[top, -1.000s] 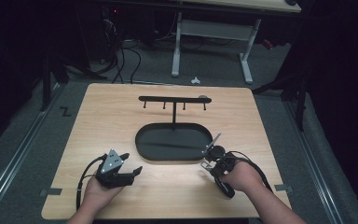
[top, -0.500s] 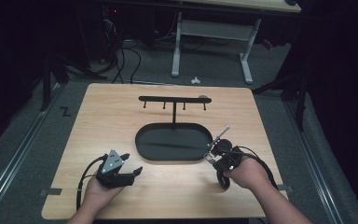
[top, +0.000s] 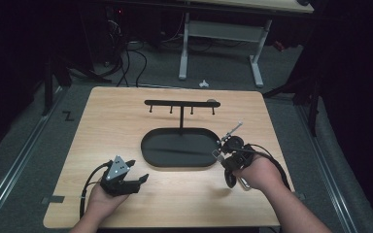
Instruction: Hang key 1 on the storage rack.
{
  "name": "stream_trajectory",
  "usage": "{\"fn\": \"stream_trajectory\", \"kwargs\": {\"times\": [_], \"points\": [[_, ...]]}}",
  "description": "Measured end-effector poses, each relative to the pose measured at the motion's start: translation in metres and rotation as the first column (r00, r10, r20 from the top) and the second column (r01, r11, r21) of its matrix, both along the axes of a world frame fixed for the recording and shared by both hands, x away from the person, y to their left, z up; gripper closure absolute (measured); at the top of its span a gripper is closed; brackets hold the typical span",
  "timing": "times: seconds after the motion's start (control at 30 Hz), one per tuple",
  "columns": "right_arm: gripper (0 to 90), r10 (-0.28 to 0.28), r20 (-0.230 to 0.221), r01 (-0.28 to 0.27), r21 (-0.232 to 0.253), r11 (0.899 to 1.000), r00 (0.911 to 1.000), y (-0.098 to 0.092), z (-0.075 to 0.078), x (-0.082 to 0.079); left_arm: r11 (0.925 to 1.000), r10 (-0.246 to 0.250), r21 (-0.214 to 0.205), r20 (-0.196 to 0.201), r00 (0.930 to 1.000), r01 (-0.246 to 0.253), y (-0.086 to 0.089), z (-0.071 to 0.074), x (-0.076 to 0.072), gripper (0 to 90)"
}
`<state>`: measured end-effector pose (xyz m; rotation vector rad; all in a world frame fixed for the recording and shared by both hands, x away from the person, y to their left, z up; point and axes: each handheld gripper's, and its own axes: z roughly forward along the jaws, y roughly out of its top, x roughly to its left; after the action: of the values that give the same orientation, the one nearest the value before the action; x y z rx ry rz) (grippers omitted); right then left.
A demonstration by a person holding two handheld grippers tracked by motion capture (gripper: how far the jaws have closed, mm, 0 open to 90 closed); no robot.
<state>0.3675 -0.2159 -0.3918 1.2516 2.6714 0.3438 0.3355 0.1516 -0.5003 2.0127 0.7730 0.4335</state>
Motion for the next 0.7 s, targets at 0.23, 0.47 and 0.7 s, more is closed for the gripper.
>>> {"fn": "stream_trajectory", "kwargs": {"times": [0.23,0.47,0.7], "points": [[80.5,-0.004,0.022,0.004,0.008,1.0,0.9997,0.007,0.011,0.005,1.0,-0.007,0.002,-0.004,1.0,0.007,0.0,0.0,0.0,29.4],[80.5,0.009,0.045,-0.009,0.013,1.0,0.9989,0.015,0.022,0.011,1.0,-0.009,0.002,-0.002,1.0,0.009,0.0,0.0,0.0,29.4],[80.6,0.005,0.067,-0.007,0.03,1.0,0.9977,0.026,0.036,0.02,0.9998,0.014,-0.015,0.009,0.9999,-0.013,0.003,0.001,0.0,29.3]]}}
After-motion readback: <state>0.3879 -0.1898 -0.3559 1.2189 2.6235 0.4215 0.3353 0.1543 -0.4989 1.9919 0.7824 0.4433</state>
